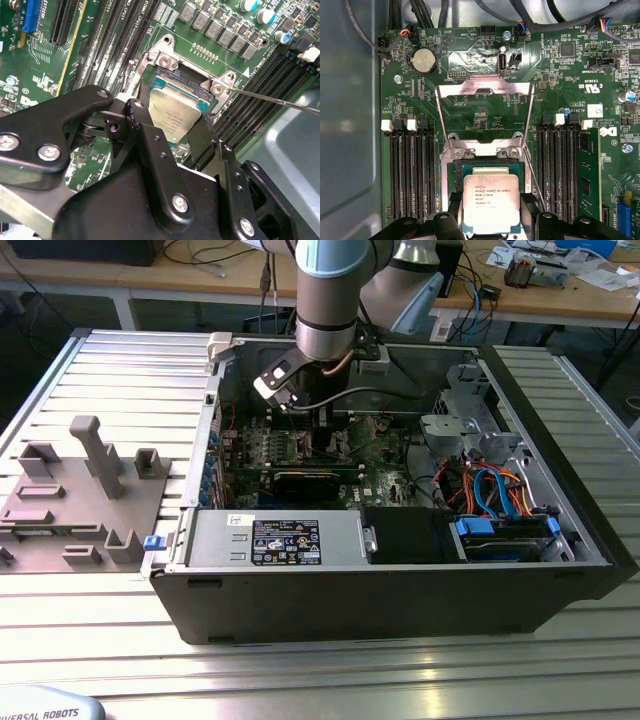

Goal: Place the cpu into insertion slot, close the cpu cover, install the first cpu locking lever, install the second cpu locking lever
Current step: 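Place the cpu into insertion slot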

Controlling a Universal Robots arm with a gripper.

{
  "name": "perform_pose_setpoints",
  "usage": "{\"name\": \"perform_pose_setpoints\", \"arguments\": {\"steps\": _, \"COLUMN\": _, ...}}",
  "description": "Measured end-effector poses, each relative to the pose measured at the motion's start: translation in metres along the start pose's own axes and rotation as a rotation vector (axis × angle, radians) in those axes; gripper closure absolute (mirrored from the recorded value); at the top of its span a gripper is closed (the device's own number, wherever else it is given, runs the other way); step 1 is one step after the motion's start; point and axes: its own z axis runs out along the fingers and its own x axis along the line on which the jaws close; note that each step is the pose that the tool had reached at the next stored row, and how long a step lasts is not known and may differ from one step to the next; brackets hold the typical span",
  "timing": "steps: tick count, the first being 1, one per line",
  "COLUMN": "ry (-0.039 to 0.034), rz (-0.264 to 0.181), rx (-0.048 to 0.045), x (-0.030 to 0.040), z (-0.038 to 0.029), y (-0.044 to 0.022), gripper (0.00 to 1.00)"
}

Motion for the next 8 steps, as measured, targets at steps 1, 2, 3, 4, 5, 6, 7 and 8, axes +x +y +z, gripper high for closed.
{"name": "perform_pose_setpoints", "arguments": {"steps": 1, "ry": 0.0000, "rz": 0.000, "rx": 0.0000, "x": 0.0001, "z": 0.0006, "y": 0.0000, "gripper": 0.46}}
{"name": "perform_pose_setpoints", "arguments": {"steps": 2, "ry": 0.0000, "rz": 0.000, "rx": 0.0000, "x": 0.0002, "z": 0.0012, "y": 0.0000, "gripper": 0.46}}
{"name": "perform_pose_setpoints", "arguments": {"steps": 3, "ry": 0.0000, "rz": 0.000, "rx": 0.0000, "x": 0.0003, "z": 0.0016, "y": 0.0000, "gripper": 0.46}}
{"name": "perform_pose_setpoints", "arguments": {"steps": 4, "ry": -0.0001, "rz": 0.000, "rx": 0.0000, "x": 0.0007, "z": 0.0022, "y": -0.0001, "gripper": 0.46}}
{"name": "perform_pose_setpoints", "arguments": {"steps": 5, "ry": -0.0001, "rz": 0.000, "rx": 0.0000, "x": 0.0010, "z": 0.0025, "y": -0.0001, "gripper": 0.46}}
{"name": "perform_pose_setpoints", "arguments": {"steps": 6, "ry": 0.0000, "rz": 0.000, "rx": 0.0000, "x": 0.0013, "z": 0.0030, "y": -0.0003, "gripper": 0.46}}
{"name": "perform_pose_setpoints", "arguments": {"steps": 7, "ry": 0.0001, "rz": 0.000, "rx": -0.0001, "x": 0.0015, "z": 0.0034, "y": -0.0004, "gripper": 0.46}}
{"name": "perform_pose_setpoints", "arguments": {"steps": 8, "ry": 0.0001, "rz": 0.000, "rx": -0.0001, "x": 0.0016, "z": 0.0038, "y": -0.0004, "gripper": 0.46}}
